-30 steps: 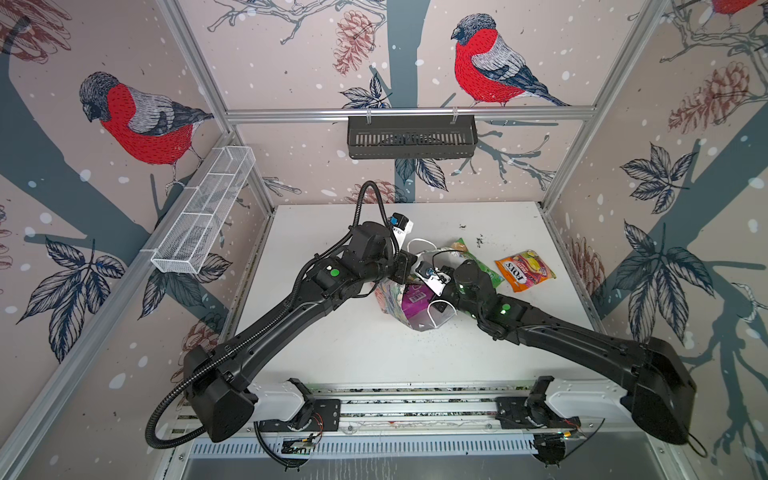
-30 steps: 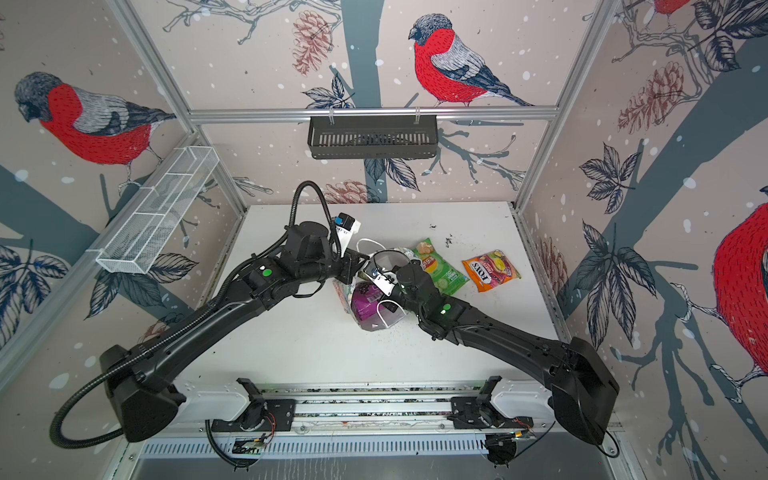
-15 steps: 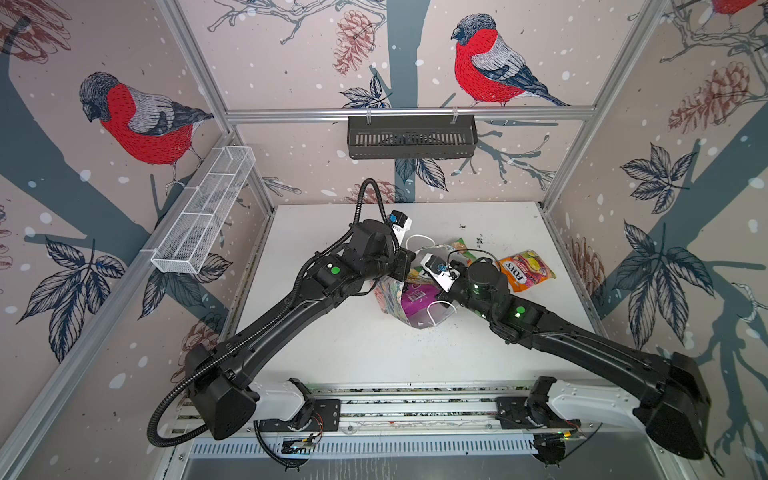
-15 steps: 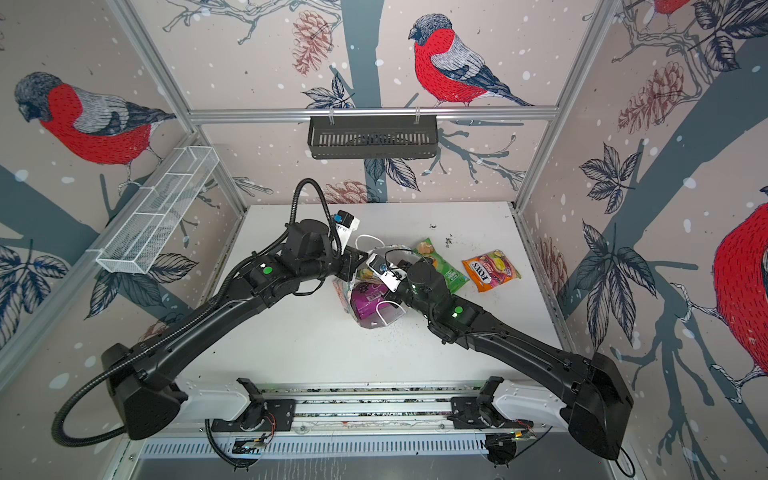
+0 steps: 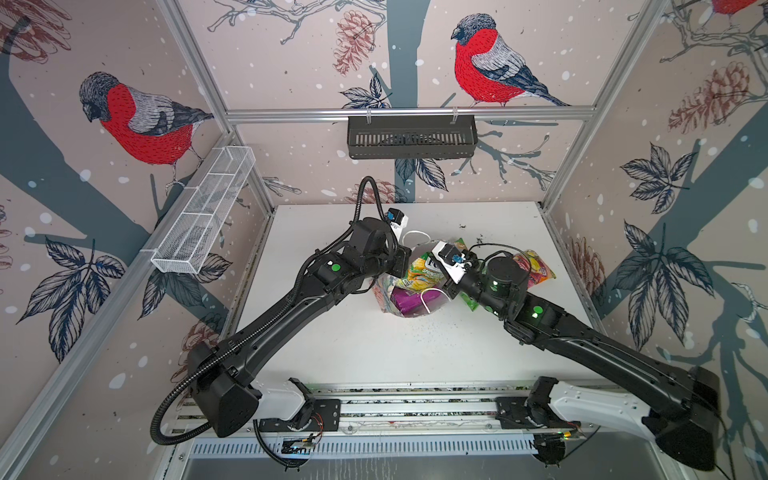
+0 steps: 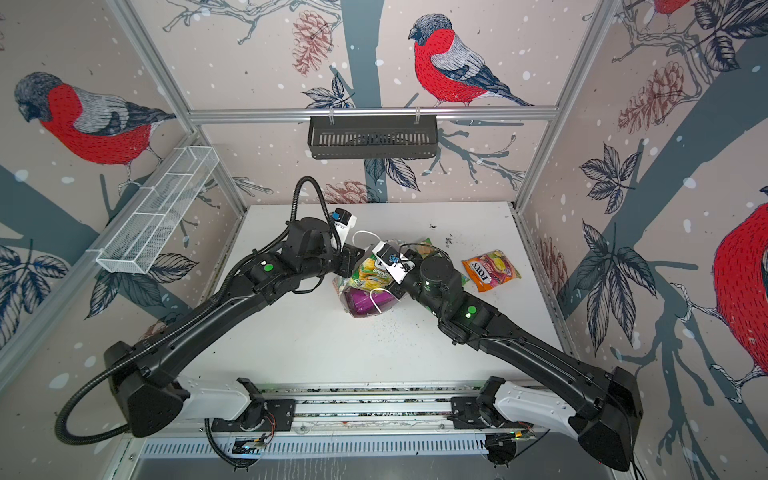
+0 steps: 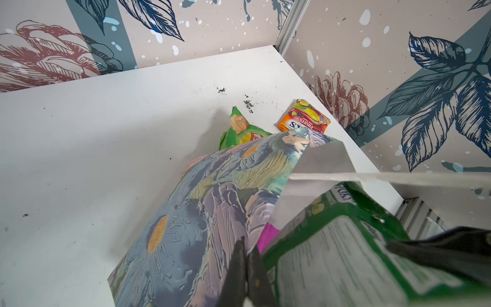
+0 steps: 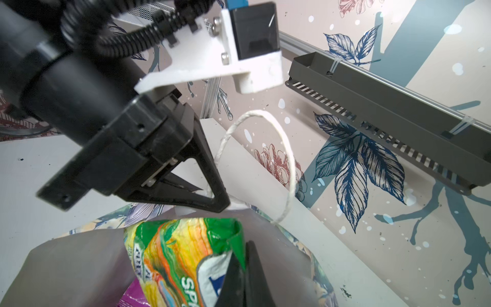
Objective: Take the snacks out of the paper bag
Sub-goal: Pick up the snack from the paper bag, then place the snack at the top-right of the table.
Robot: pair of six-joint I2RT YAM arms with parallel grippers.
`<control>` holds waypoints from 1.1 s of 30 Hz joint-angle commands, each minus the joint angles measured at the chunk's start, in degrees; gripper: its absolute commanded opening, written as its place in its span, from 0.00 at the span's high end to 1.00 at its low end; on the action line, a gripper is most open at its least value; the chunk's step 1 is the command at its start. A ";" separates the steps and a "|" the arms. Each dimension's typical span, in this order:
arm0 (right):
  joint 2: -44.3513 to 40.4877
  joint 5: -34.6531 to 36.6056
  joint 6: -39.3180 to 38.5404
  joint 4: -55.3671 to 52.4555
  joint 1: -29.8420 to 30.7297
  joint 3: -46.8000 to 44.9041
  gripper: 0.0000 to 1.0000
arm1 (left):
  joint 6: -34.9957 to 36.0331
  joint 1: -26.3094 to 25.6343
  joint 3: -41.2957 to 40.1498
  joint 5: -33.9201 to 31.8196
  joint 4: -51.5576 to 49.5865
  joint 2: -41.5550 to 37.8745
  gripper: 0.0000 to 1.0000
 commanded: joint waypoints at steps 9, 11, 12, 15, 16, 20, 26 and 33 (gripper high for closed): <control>-3.06 -1.66 2.37 4.54 -1.89 3.44 1.00 | 0.12 0.96 0.73 -0.13 -2.67 0.77 1.00; -3.31 -1.77 2.80 5.56 -2.21 3.85 1.00 | 0.20 0.96 0.81 0.04 -2.59 0.95 1.00; -3.41 -1.76 2.94 6.06 -2.34 4.03 1.00 | 0.22 0.96 0.85 0.03 -2.58 0.95 1.00; -3.91 -1.14 3.58 8.01 -3.11 4.38 1.00 | 0.25 1.01 0.63 0.14 -2.41 0.88 1.00; -4.09 -0.84 3.98 8.87 -3.51 4.59 1.00 | 0.22 0.96 0.58 0.10 -2.41 0.86 1.00; -4.45 0.05 4.67 11.95 -5.15 5.53 1.00 | 0.11 1.06 0.12 0.04 -2.07 0.60 1.00; -5.46 1.38 5.81 15.54 -7.70 7.04 1.00 | 0.20 1.08 -0.02 0.05 -2.08 0.42 1.00; -6.16 4.60 7.62 12.16 -13.82 10.97 1.00 | 0.31 1.38 -0.19 0.22 -2.05 -0.08 1.00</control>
